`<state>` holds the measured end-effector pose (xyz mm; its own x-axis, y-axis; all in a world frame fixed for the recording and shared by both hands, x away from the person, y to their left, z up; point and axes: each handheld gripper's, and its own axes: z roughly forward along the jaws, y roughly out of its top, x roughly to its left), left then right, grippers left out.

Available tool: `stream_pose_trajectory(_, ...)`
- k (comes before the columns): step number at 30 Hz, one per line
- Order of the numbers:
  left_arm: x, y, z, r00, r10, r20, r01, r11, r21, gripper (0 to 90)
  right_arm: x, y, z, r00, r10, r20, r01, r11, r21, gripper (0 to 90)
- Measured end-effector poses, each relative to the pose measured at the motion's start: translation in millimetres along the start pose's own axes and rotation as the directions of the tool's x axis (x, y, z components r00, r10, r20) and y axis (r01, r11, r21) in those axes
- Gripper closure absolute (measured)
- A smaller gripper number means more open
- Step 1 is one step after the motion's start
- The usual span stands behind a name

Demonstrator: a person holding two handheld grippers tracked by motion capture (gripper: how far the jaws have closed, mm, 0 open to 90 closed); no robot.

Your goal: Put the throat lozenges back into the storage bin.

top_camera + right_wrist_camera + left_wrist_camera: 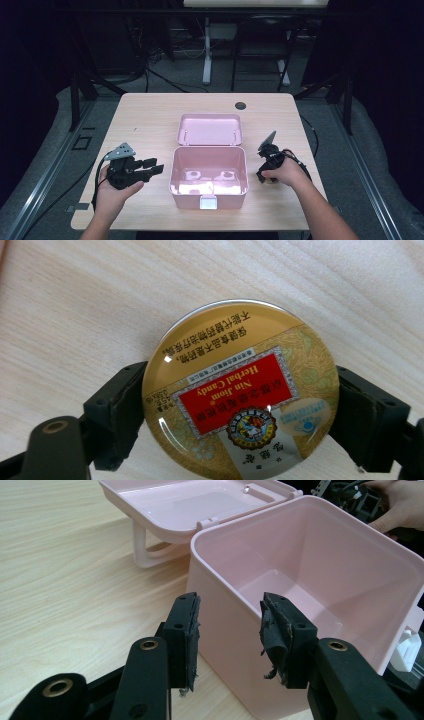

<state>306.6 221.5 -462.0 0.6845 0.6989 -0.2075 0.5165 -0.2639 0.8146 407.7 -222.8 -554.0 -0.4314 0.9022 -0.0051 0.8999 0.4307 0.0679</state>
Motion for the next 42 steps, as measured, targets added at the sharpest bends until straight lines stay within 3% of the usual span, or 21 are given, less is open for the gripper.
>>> stream_pose_trajectory(15, 0.2, -0.3, 0.7, 1.0, -0.002, 0.001, 0.002, 1.0, -0.005, 58.7, -2.2, -0.5, -2.5, 0.9997, 0.004, -0.022, -0.004, 1.0, 0.008, 19.4)
stream_pose_trajectory(28, -1.2, -0.5, 1.7, 1.0, 0.002, 0.0, -0.002, 1.0, -0.005, 58.7, 0.8, -1.6, -10.2, 0.9994, -0.026, -0.025, 0.026, 0.9997, 0.0, 19.5)
stream_pose_trajectory(40, -0.9, -0.4, 0.9, 1.0, 0.001, -0.002, -0.001, 1.0, -0.008, 58.7, 9.6, -2.5, -34.9, 0.9975, -0.07, 0.001, 0.07, 0.9972, -0.026, 19.5)
stream_pose_trajectory(42, -1.1, -0.2, 0.5, 1.0, 0.0, 0.0, 0.0, 1.0, -0.009, 58.7, 10.6, -2.2, -41.6, 0.9953, -0.096, 0.01, 0.096, 0.9951, -0.022, 19.5)
